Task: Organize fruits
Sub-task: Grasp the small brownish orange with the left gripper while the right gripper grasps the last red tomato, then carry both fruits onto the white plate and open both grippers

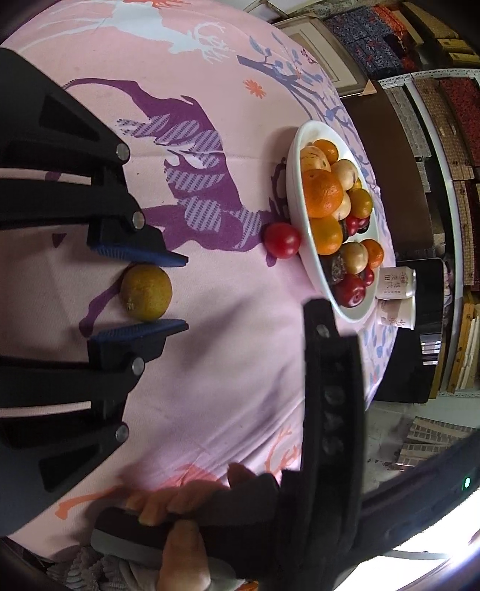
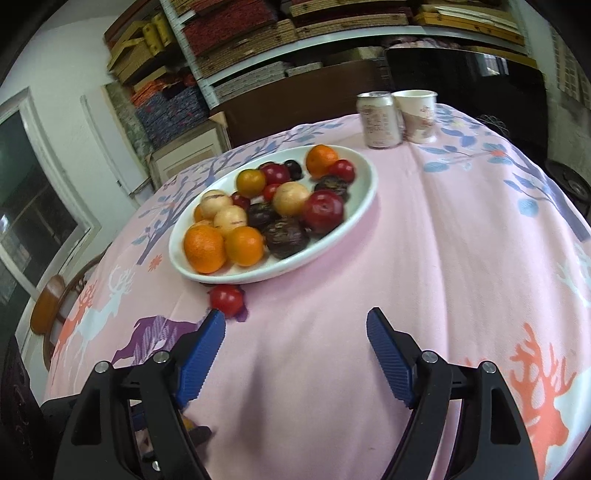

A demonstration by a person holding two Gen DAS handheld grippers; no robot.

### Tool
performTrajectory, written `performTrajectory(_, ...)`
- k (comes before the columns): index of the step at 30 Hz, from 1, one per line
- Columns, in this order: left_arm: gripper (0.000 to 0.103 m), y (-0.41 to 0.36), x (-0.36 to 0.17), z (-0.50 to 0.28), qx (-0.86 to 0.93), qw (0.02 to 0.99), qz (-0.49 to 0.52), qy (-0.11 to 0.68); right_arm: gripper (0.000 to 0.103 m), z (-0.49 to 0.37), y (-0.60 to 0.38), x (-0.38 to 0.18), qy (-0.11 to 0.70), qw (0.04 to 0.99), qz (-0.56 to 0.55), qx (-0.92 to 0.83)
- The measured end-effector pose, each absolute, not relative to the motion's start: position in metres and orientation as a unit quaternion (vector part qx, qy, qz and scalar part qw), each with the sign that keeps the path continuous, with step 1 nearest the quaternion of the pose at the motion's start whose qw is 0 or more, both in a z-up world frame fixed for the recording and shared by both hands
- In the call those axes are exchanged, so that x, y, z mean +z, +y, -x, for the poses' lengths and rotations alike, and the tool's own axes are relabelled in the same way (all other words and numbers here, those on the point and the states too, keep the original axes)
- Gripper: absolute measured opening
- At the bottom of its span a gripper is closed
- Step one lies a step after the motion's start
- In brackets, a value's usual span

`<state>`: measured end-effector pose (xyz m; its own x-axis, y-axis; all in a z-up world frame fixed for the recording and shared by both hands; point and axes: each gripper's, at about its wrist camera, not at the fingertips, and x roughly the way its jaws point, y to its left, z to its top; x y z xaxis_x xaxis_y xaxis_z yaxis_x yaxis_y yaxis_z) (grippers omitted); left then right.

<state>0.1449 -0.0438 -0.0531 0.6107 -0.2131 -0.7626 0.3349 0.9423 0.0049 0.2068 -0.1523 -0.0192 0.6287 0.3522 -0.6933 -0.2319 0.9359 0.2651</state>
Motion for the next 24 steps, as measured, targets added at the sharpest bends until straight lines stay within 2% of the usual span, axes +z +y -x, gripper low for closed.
performTrajectory(5,0.029,-0.033,-0.048,-0.143,-0.149,0.899,-0.052,0.409,0.079,-0.221,-0.108,-0.022,0.402,0.898,-0.003,0.180)
performTrajectory(10,0.029,-0.029,-0.052,-0.146,-0.159,0.893,-0.038,0.420,0.069,-0.240,-0.083,-0.035,0.427,0.884,0.024,0.190)
performTrajectory(12,0.029,-0.028,-0.054,-0.148,-0.161,0.891,-0.034,0.424,0.055,-0.245,-0.078,-0.042,0.437,0.878,0.028,0.194)
performTrajectory(14,0.029,-0.028,-0.055,-0.149,-0.161,0.889,-0.032,0.428,0.050,-0.246,-0.076,-0.042,0.435,0.880,0.037,0.187)
performTrajectory(15,0.029,-0.028,-0.055,-0.150,-0.161,0.889,-0.033,0.428,0.044,-0.245,-0.076,-0.042,0.435,0.879,0.037,0.192)
performTrajectory(16,0.029,-0.029,-0.055,-0.151,-0.161,0.889,-0.037,0.427,0.033,-0.243,-0.075,-0.041,0.436,0.873,0.030,0.217)
performTrajectory(17,0.029,-0.030,-0.054,-0.150,-0.161,0.891,-0.040,0.423,0.028,-0.240,-0.076,-0.041,0.435,0.874,0.033,0.213)
performTrajectory(24,0.029,-0.008,-0.037,-0.156,-0.160,0.901,-0.001,0.404,0.028,-0.212,-0.105,-0.017,0.413,0.882,0.011,0.228)
